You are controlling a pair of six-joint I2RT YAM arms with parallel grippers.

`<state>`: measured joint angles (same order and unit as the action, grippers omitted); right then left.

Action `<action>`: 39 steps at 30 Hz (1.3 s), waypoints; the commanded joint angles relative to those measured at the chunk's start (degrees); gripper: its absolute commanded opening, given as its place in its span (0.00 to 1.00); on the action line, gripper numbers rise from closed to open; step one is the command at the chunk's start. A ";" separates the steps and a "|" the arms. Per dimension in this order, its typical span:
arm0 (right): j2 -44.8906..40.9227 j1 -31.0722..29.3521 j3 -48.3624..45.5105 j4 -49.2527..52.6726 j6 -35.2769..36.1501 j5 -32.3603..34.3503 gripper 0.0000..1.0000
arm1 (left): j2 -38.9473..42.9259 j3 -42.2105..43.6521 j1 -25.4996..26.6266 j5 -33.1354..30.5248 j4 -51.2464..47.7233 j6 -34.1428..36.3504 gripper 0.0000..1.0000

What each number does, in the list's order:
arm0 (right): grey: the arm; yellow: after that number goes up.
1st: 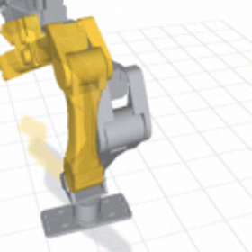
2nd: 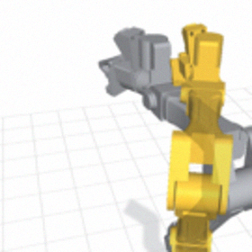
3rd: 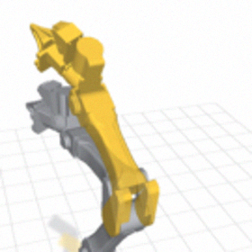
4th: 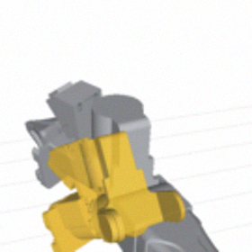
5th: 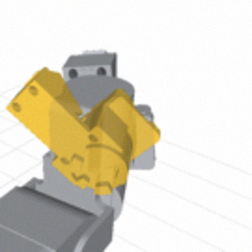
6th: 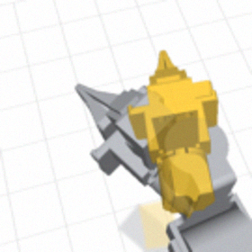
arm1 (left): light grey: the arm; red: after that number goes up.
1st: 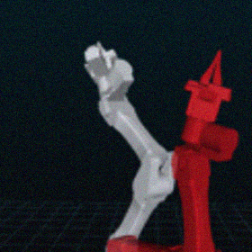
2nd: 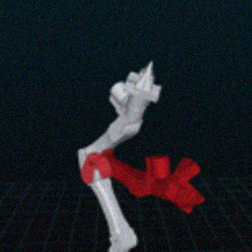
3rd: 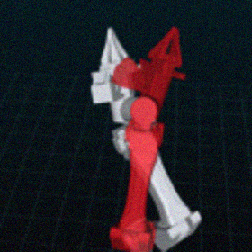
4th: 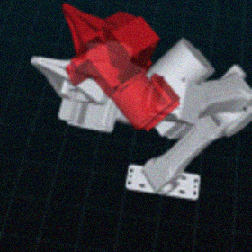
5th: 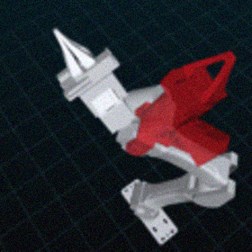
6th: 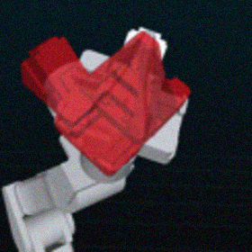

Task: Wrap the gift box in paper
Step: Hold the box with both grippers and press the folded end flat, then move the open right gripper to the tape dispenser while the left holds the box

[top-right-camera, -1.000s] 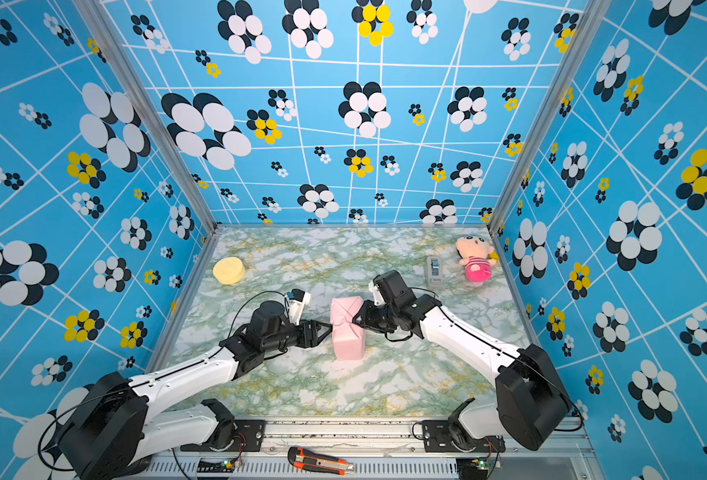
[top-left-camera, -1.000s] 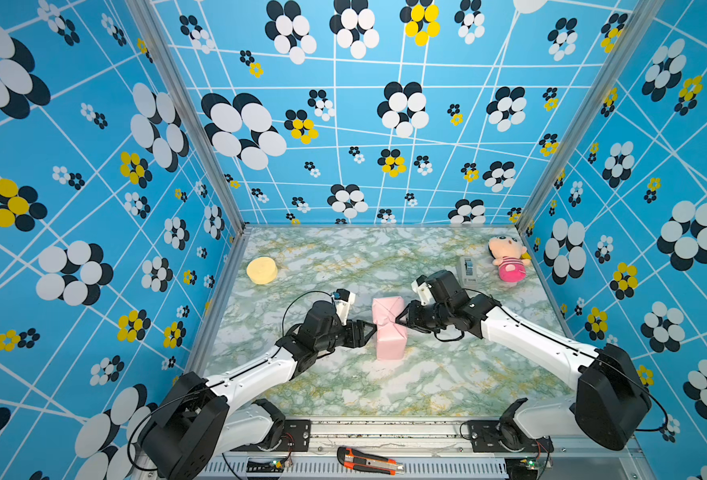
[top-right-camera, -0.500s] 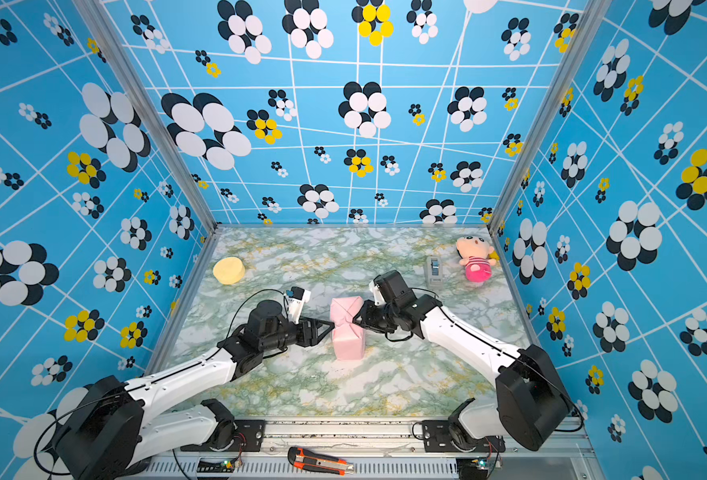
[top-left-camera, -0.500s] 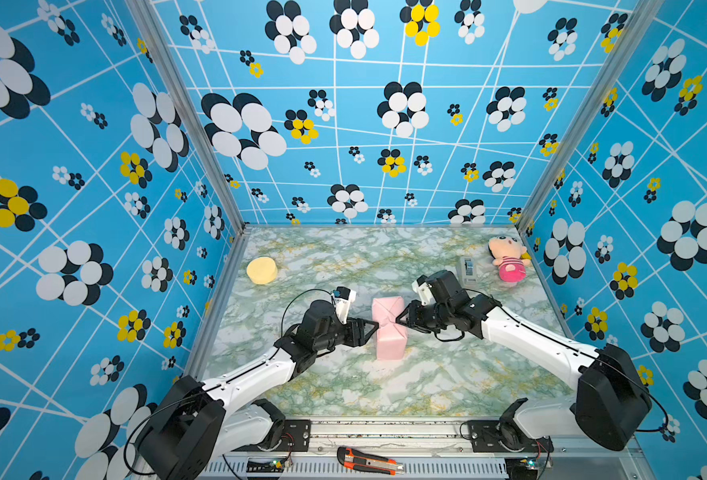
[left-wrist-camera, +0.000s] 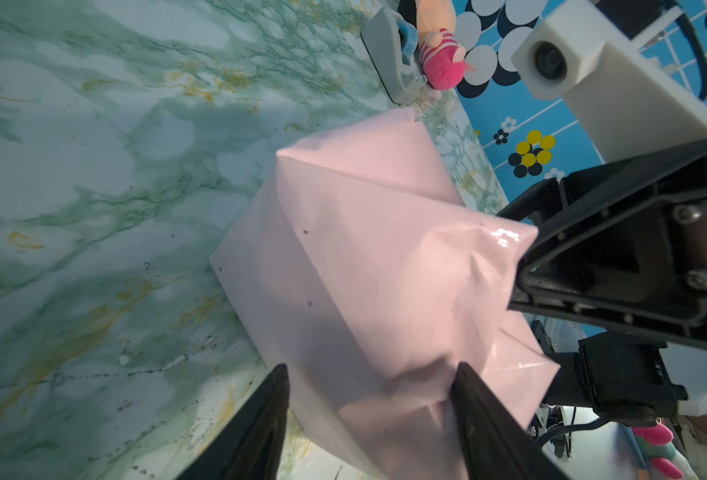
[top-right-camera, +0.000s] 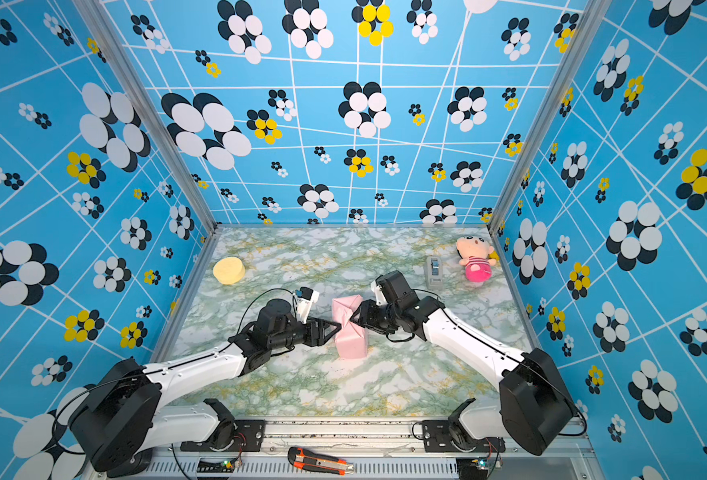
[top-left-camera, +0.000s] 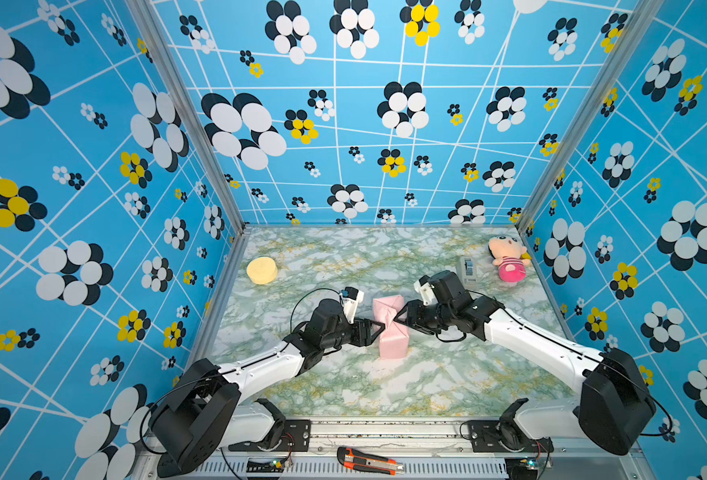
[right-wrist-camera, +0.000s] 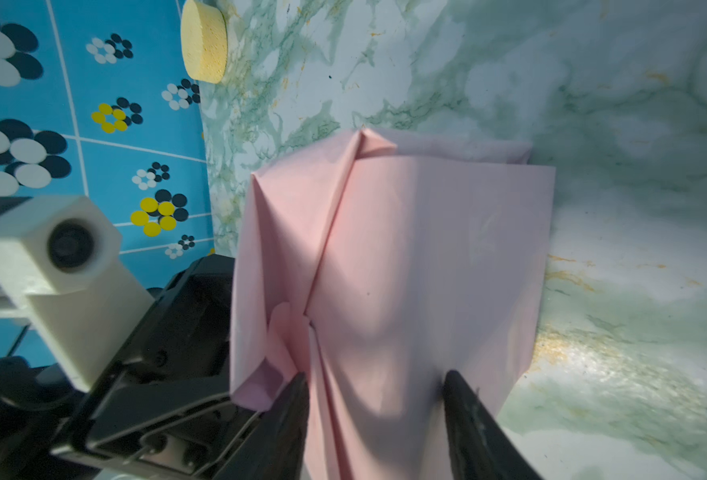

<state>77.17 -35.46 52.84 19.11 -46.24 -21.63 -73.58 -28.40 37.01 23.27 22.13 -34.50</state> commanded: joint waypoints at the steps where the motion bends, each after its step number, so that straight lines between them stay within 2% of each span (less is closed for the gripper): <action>1: -3.81 1.40 -0.20 0.38 -0.90 -1.02 0.63 | -0.87 -0.78 0.45 -2.79 -3.72 1.99 0.63; 5: -4.30 1.87 0.50 1.44 -0.44 -0.84 0.67 | -0.43 -0.95 0.43 -3.82 -5.87 2.84 0.63; 18: 4.46 -0.59 8.74 9.00 6.12 0.28 0.75 | -1.21 -2.73 0.51 -3.60 -9.17 3.94 0.63; 30: 10.69 -2.61 15.72 16.50 10.11 8.50 0.79 | -2.00 -3.72 0.78 -3.14 -10.00 4.55 0.62; 33: 12.67 -2.59 16.84 17.75 10.29 11.14 0.74 | -2.01 -3.96 1.03 -3.05 -10.43 4.76 0.62; 39: 13.61 -2.46 14.97 18.67 9.61 13.19 0.43 | 0.15 -4.66 1.02 -3.99 -12.18 5.02 0.66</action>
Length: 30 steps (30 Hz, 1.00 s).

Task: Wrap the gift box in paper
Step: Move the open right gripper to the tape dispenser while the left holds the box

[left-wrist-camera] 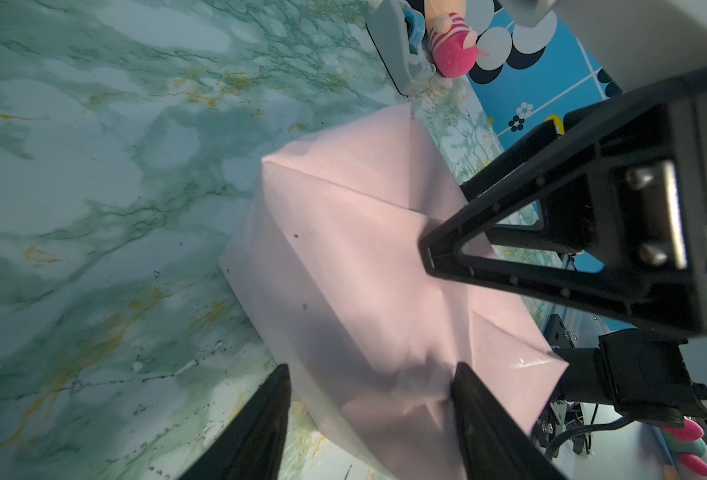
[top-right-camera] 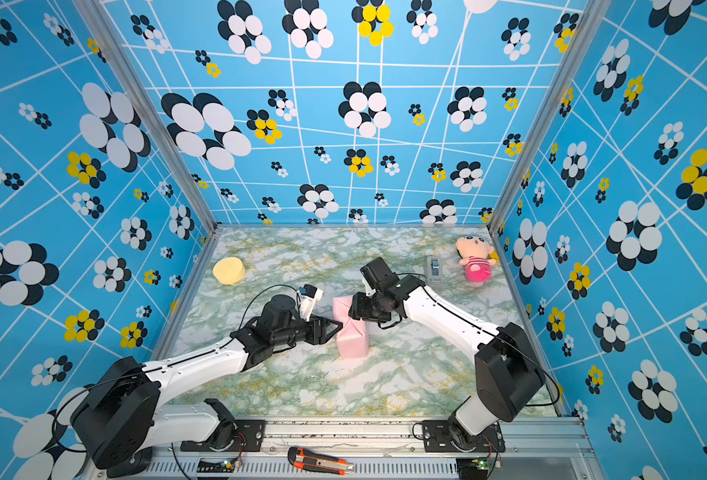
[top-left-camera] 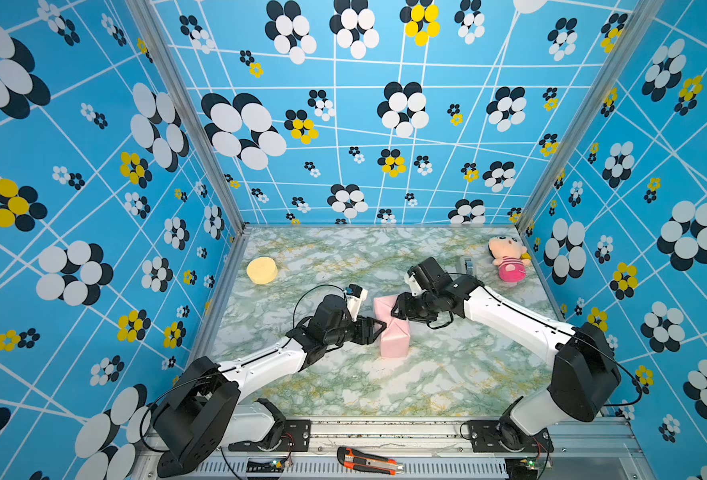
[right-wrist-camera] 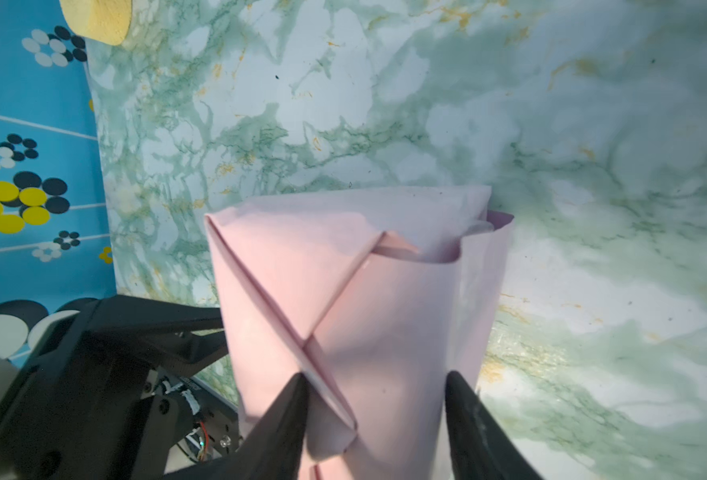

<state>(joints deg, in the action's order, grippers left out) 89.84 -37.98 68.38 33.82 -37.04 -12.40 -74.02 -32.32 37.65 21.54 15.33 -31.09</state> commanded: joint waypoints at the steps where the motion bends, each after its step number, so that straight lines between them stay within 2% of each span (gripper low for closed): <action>1: 0.94 0.01 -1.00 3.90 0.15 4.13 0.40 | 1.24 -0.98 0.24 -2.57 -5.42 1.54 0.67; 9: -1.17 0.18 -5.35 -0.05 -2.64 2.31 0.28 | 2.16 -4.48 -1.34 -4.43 -3.99 -1.34 0.69; 14: -2.28 0.18 -6.84 -1.12 -3.34 1.73 0.27 | -3.76 -7.58 -1.53 -2.12 -1.76 -2.98 0.68; 23: -3.69 0.19 -7.91 -3.52 -4.29 0.19 0.26 | -8.84 -4.91 -1.09 -3.47 -1.21 -4.95 0.65; 27: -5.10 0.57 -7.70 -3.94 -3.98 -0.33 0.28 | -10.06 -4.05 -0.93 -5.19 -2.76 -4.00 0.64; 30: -8.36 2.83 -8.21 -5.33 -3.43 -1.63 0.39 | -10.75 -3.55 -0.67 -5.79 -4.05 -3.11 0.64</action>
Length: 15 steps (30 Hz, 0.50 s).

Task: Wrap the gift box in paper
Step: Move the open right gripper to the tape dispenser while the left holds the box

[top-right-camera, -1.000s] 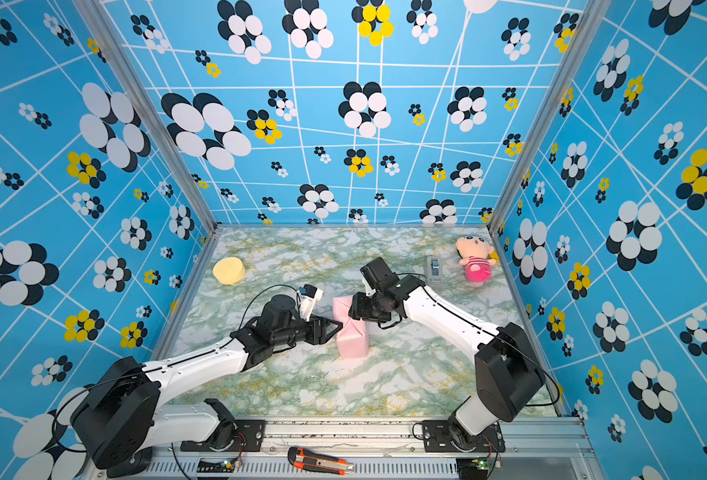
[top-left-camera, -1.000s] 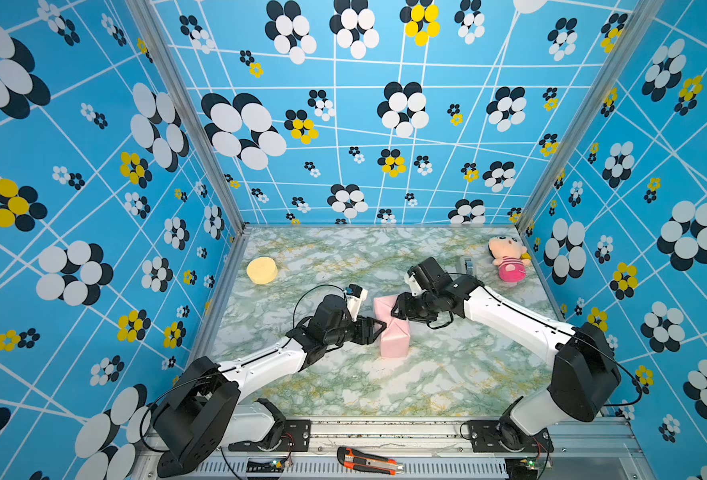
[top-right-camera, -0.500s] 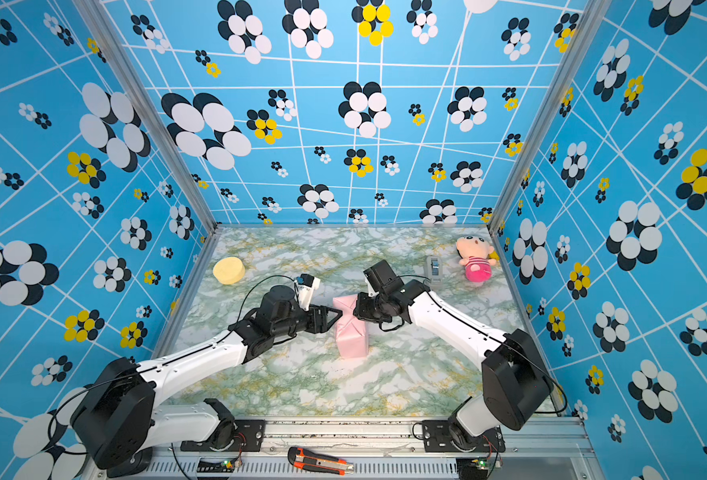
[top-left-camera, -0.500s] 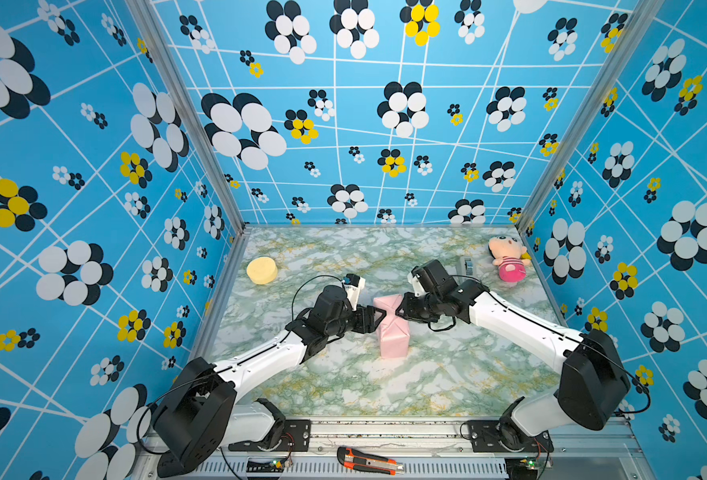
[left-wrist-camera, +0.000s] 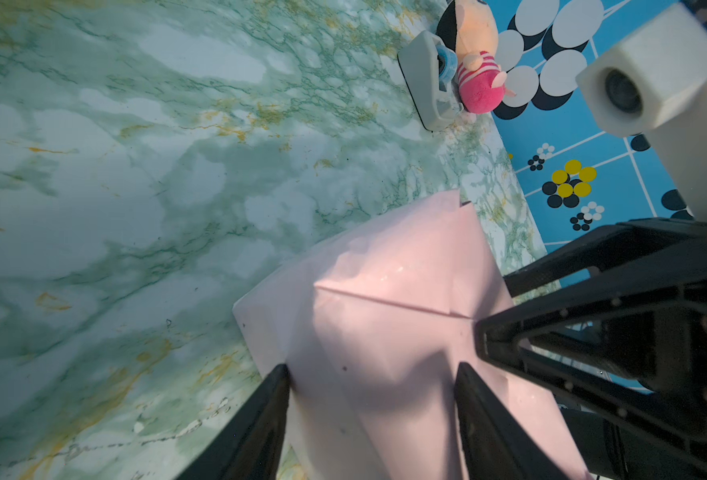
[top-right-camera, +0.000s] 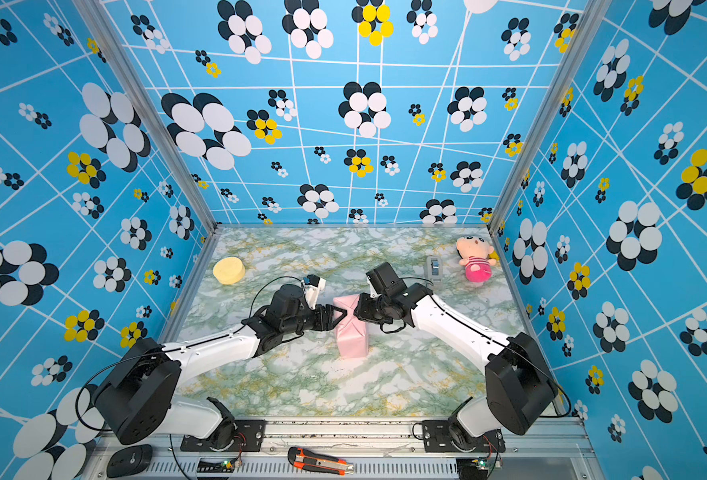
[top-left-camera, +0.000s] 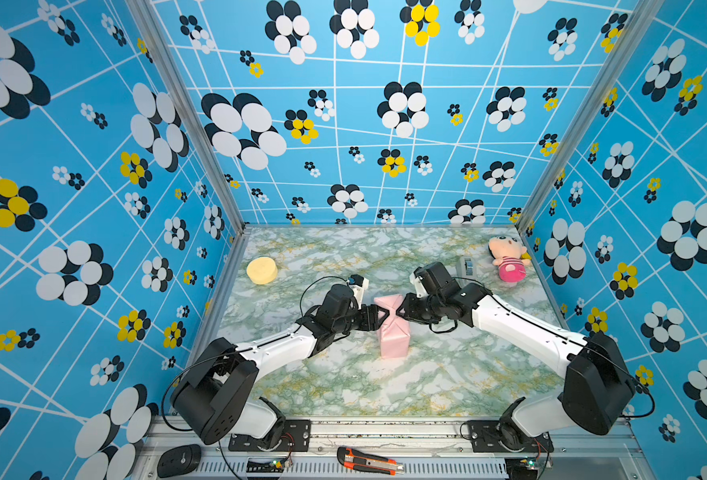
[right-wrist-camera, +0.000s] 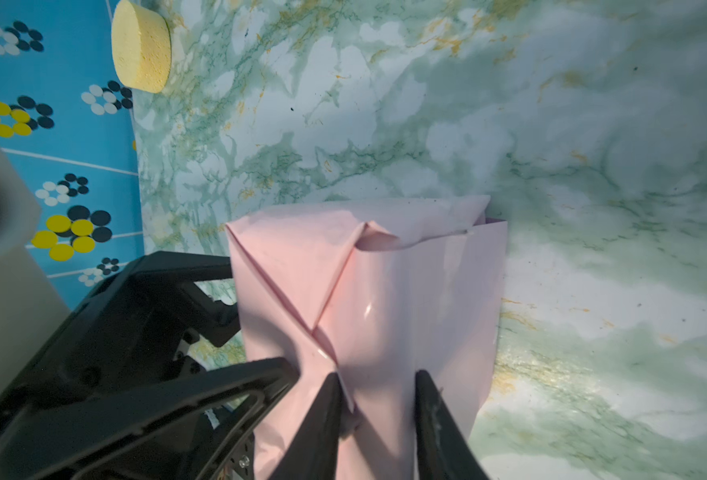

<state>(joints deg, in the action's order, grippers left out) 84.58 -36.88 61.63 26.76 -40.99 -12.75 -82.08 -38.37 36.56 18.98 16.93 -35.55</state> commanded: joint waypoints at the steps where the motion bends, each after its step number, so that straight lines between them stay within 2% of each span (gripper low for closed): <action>1: -4.52 2.71 -1.85 0.98 0.77 -2.15 0.43 | -2.77 2.60 0.51 -3.47 -5.81 1.40 0.63; 5: -10.11 8.28 -3.52 -1.59 2.96 -5.88 0.51 | -3.15 2.64 0.75 -3.95 -6.46 1.80 0.63; 9: -12.41 15.07 -3.21 0.16 8.85 -7.87 0.52 | -3.61 1.85 1.06 -4.16 -7.58 2.34 0.63; 15: -9.98 26.50 -2.57 -1.99 16.54 -12.63 0.50 | -3.27 1.37 1.14 -3.96 -7.47 2.79 0.64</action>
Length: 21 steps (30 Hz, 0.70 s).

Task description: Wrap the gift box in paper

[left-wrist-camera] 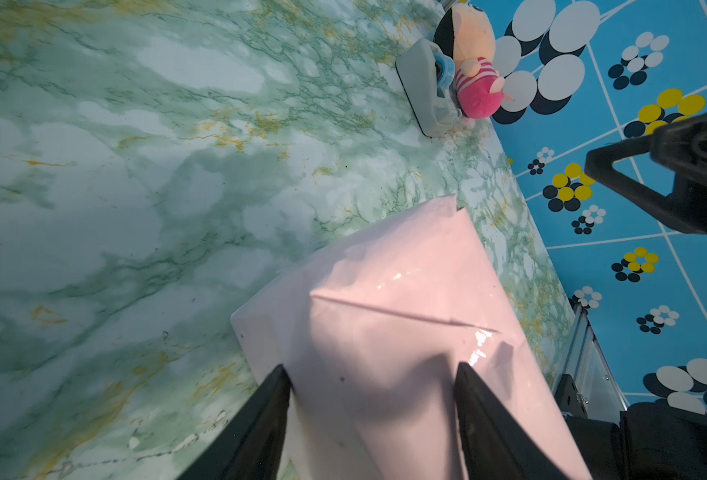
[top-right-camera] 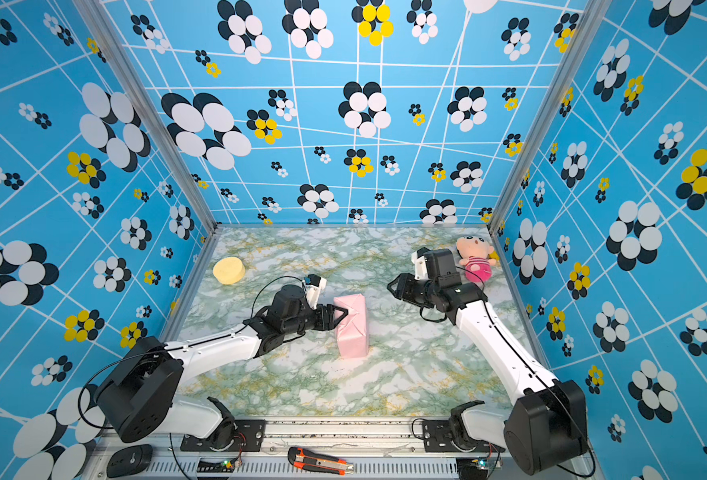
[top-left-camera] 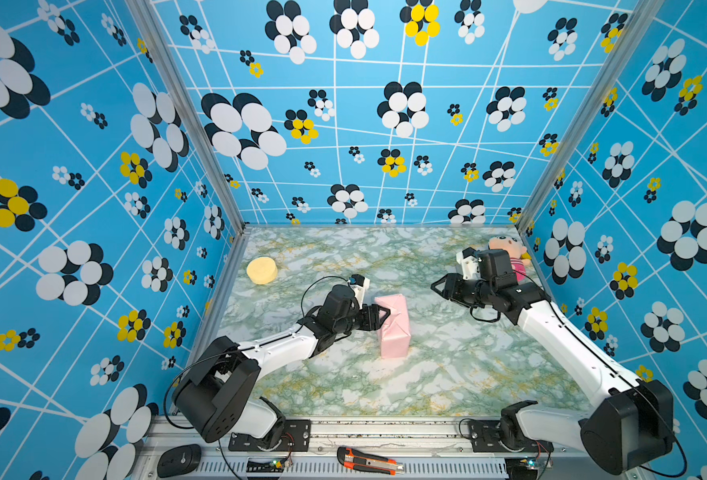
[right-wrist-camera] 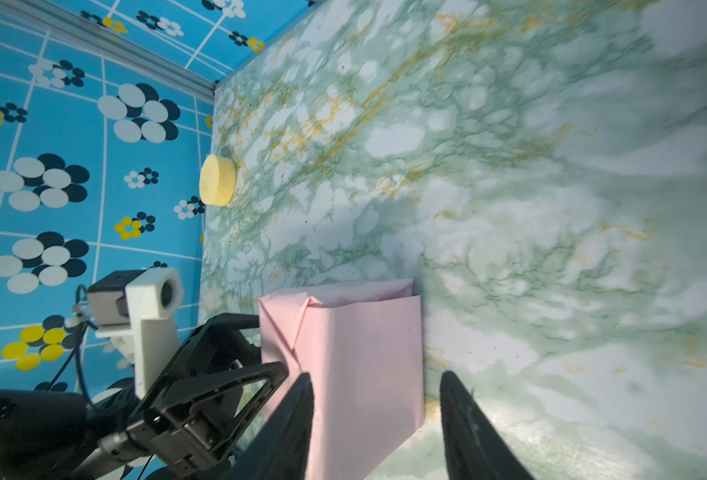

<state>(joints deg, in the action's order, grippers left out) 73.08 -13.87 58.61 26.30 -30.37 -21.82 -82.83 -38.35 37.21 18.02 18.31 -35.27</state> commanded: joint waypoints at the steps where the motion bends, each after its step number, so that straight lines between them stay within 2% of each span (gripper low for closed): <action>1: 2.26 5.08 0.39 -2.47 6.99 -4.38 0.50 | -2.45 1.25 0.49 -2.99 -9.14 2.57 0.63; 6: 8.22 13.88 1.19 -7.13 9.86 -10.21 0.49 | -1.99 1.16 0.47 -3.42 -10.22 2.77 0.63; 11: 13.18 19.80 2.53 -10.14 11.87 -12.26 0.48 | -1.68 1.49 0.41 -3.61 -10.16 2.65 0.63; 21: 20.98 25.41 6.35 -15.15 13.75 -13.94 0.47 | -1.55 1.03 0.32 -3.34 -10.57 2.99 0.63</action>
<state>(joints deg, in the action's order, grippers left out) 92.36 10.79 62.63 13.58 -18.59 -33.89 -82.65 -38.44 37.21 17.85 17.89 -34.48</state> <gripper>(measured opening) 0.473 0.634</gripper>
